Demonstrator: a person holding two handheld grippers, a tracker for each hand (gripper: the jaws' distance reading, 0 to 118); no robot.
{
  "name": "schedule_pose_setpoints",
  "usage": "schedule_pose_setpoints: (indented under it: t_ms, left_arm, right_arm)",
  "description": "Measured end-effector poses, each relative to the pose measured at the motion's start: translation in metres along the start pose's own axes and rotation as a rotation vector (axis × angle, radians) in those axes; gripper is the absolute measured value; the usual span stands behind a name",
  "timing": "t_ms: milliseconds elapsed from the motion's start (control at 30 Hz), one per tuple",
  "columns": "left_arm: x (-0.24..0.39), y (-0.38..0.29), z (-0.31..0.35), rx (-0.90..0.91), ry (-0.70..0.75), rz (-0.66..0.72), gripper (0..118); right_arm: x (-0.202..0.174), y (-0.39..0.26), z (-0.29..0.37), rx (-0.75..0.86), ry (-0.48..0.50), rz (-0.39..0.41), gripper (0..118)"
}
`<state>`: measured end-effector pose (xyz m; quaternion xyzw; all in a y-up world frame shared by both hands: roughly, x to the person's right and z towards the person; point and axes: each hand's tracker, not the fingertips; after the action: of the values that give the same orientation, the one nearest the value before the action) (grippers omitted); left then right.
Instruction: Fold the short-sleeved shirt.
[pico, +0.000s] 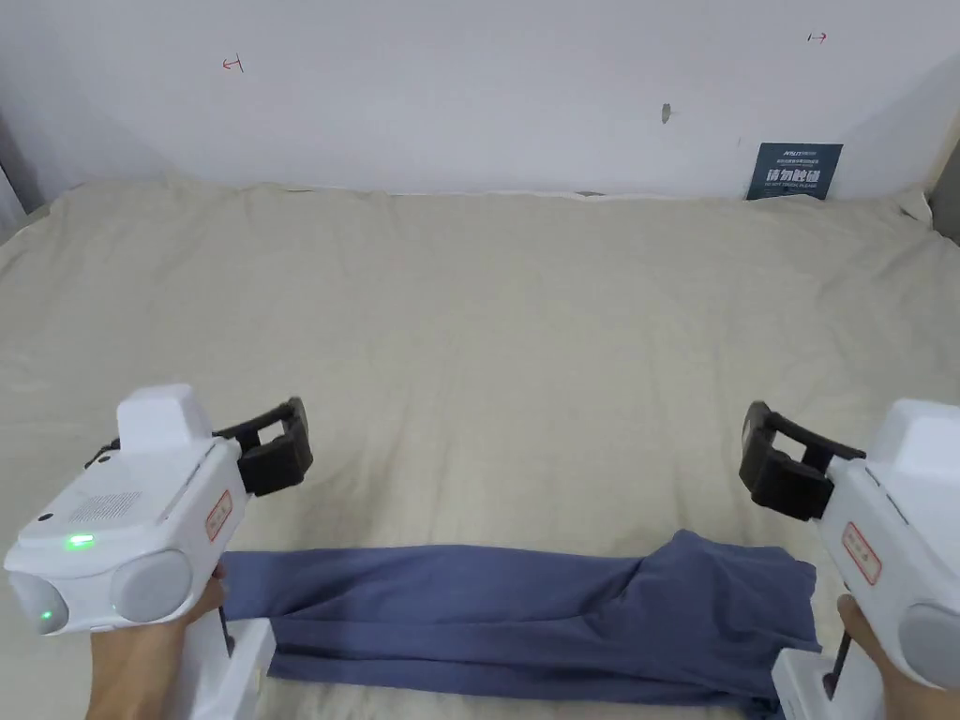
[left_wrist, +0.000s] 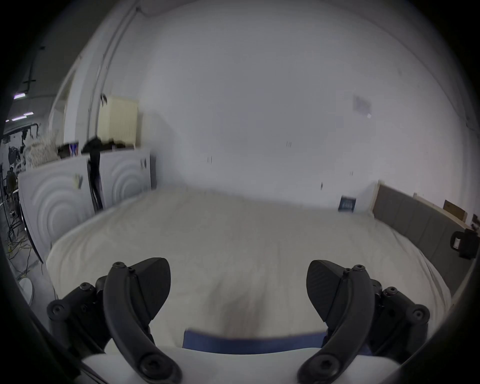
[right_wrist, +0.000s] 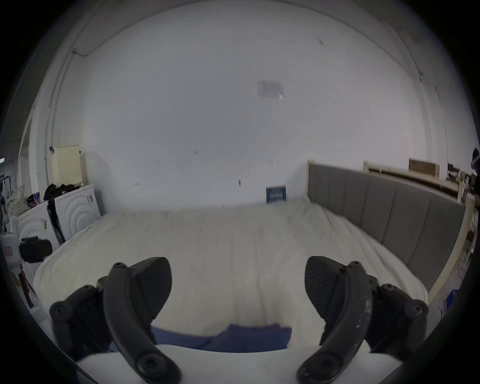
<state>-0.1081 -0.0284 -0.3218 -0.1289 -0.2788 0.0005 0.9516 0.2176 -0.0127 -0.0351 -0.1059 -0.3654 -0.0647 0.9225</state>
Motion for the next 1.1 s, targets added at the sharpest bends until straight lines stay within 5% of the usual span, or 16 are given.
schedule_pose_setpoints:
  t_ms: [100, 167, 200, 233, 267, 400, 667, 933, 1100]
  left_arm:
    - [0.016, 0.009, 0.008, 0.109, 0.032, -0.034, 100]
    - [0.025, 0.012, 0.012, 0.173, 0.031, -0.067, 66]
    - [0.029, 0.011, 0.015, 0.202, 0.023, -0.082, 42]
    - [0.032, 0.011, 0.016, 0.212, 0.023, -0.093, 10]
    - [0.035, 0.011, 0.016, 0.205, 0.015, -0.102, 1]
    - [0.036, 0.011, 0.013, 0.142, -0.11, -0.054, 0]
    - [0.024, 0.004, 0.002, 0.058, -0.131, -0.027, 0]
    - [-0.058, -0.026, -0.034, -0.343, -0.33, 0.354, 0]
    - [-0.103, -0.059, -0.052, -0.554, -0.346, 0.337, 0]
  right_arm:
    - [-0.017, 0.012, 0.011, 0.076, -0.01, 0.053, 80]
    - [-0.026, 0.015, 0.016, 0.106, -0.025, 0.096, 61]
    - [-0.03, 0.015, 0.018, 0.121, -0.031, 0.113, 42]
    - [-0.034, 0.015, 0.019, 0.135, -0.03, 0.126, 7]
    - [-0.036, 0.015, 0.021, 0.145, -0.026, 0.136, 1]
    - [-0.04, 0.013, 0.019, 0.167, -0.017, 0.163, 1]
    - [-0.045, 0.009, 0.014, 0.141, -0.017, 0.159, 1]
    - [-0.05, 0.0, 0.003, 0.09, 0.008, 0.156, 1]
    - [-0.056, -0.007, -0.009, 0.056, 0.022, 0.158, 1]
